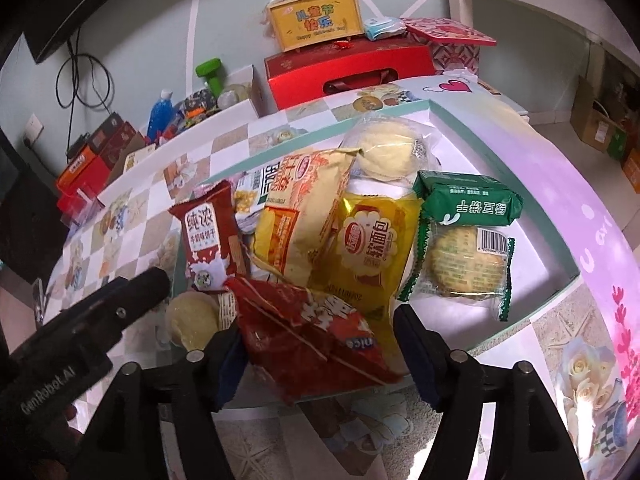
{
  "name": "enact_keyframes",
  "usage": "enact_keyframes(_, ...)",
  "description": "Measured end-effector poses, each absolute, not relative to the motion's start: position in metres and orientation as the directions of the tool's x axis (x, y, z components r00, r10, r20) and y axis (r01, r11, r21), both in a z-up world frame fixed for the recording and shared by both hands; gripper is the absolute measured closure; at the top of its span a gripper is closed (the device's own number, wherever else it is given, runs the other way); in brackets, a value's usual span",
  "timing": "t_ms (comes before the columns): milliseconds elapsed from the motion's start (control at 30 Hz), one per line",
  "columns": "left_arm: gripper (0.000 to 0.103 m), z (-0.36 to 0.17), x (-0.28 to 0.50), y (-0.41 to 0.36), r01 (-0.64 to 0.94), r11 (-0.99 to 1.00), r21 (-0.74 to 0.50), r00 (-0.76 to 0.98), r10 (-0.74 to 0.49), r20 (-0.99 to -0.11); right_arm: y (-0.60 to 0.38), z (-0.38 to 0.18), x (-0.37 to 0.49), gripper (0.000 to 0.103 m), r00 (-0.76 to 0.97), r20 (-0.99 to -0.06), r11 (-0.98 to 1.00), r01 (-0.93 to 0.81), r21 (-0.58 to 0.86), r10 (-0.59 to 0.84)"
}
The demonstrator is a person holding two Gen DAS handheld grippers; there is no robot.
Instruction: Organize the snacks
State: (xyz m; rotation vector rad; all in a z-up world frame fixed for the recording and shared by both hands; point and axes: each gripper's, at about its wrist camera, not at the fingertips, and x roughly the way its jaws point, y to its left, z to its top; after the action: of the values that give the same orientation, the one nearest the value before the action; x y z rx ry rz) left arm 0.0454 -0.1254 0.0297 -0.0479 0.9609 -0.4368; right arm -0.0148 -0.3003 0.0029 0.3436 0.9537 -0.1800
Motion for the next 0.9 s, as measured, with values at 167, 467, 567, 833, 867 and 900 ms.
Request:
enact_keyframes(167,0.032,0.026,0.047,-0.112,0.288,0.933,-0.218,0.495,-0.339,-0.8,-0.296,0.006,-0.016,0.027,0.562,-0.827,0.938,0.291,0.188,-0.009)
enact_keyframes(467,0.02,0.023,0.043,-0.085,0.212,0.955,-0.21,0.514,-0.291,-0.807,-0.294,0.027,-0.024,0.009,0.613,-0.789,0.942,0.285,0.174,-0.04)
enact_keyframes(567,0.011,0.022,0.041,-0.078,0.195,0.959,-0.205,0.524,-0.279,-0.805,-0.297,0.037,-0.03,0.007,0.636,-0.77,0.94,0.293,0.177,-0.053)
enact_keyframes(833,0.0,0.019,0.031,-0.064,0.166,0.976,-0.14,0.559,-0.21,-0.802,-0.29,0.048,-0.039,0.0,0.666,-0.743,0.945,0.279,0.17,-0.063)
enact_keyframes(867,0.0,0.019,0.03,-0.063,0.165,0.977,-0.136,0.558,-0.206,-0.804,-0.288,0.048,-0.04,0.0,0.668,-0.741,0.946,0.278,0.166,-0.066)
enact_keyframes(900,0.0,0.018,0.028,-0.06,0.169,0.977,-0.133,0.556,-0.206,-0.805,-0.285,0.049,-0.042,0.0,0.67,-0.739,0.947,0.278,0.16,-0.072)
